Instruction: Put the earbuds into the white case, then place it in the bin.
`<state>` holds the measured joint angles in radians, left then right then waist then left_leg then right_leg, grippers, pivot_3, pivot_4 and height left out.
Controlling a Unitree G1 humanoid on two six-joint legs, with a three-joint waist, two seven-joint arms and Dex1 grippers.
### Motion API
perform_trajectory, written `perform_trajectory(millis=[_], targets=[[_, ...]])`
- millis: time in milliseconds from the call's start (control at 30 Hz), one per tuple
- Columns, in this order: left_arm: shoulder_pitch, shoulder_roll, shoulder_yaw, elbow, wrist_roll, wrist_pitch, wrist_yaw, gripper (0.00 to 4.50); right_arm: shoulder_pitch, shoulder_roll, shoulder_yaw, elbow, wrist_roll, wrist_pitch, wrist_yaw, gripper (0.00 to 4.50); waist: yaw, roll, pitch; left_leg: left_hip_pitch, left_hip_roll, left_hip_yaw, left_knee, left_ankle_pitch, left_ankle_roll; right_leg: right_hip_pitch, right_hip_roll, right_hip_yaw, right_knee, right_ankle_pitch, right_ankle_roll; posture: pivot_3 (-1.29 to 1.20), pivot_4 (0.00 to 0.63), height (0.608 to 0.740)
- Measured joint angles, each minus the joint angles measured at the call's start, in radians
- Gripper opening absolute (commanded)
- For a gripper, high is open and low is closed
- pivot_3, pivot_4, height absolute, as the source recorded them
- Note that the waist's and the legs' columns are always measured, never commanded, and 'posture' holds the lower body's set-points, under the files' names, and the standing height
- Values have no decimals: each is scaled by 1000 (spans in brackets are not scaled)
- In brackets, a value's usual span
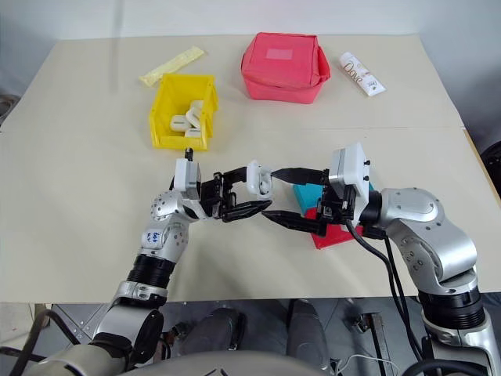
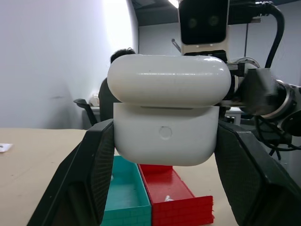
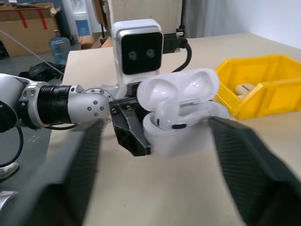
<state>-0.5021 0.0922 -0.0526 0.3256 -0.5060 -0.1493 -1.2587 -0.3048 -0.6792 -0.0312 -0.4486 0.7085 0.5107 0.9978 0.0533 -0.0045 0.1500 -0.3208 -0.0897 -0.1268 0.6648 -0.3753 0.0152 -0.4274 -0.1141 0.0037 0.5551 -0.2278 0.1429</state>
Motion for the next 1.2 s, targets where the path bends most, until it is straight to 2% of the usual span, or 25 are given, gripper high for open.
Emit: perform_trajectory(millis=[1200], targets=[[-3, -3, -5, -10, -2, 24, -19, 2782, -123, -30, 0, 53, -56, 42, -28, 4473, -2, 0, 0, 0, 0, 0, 0, 0, 0, 0, 0, 0, 0, 0, 0, 0, 150, 740]])
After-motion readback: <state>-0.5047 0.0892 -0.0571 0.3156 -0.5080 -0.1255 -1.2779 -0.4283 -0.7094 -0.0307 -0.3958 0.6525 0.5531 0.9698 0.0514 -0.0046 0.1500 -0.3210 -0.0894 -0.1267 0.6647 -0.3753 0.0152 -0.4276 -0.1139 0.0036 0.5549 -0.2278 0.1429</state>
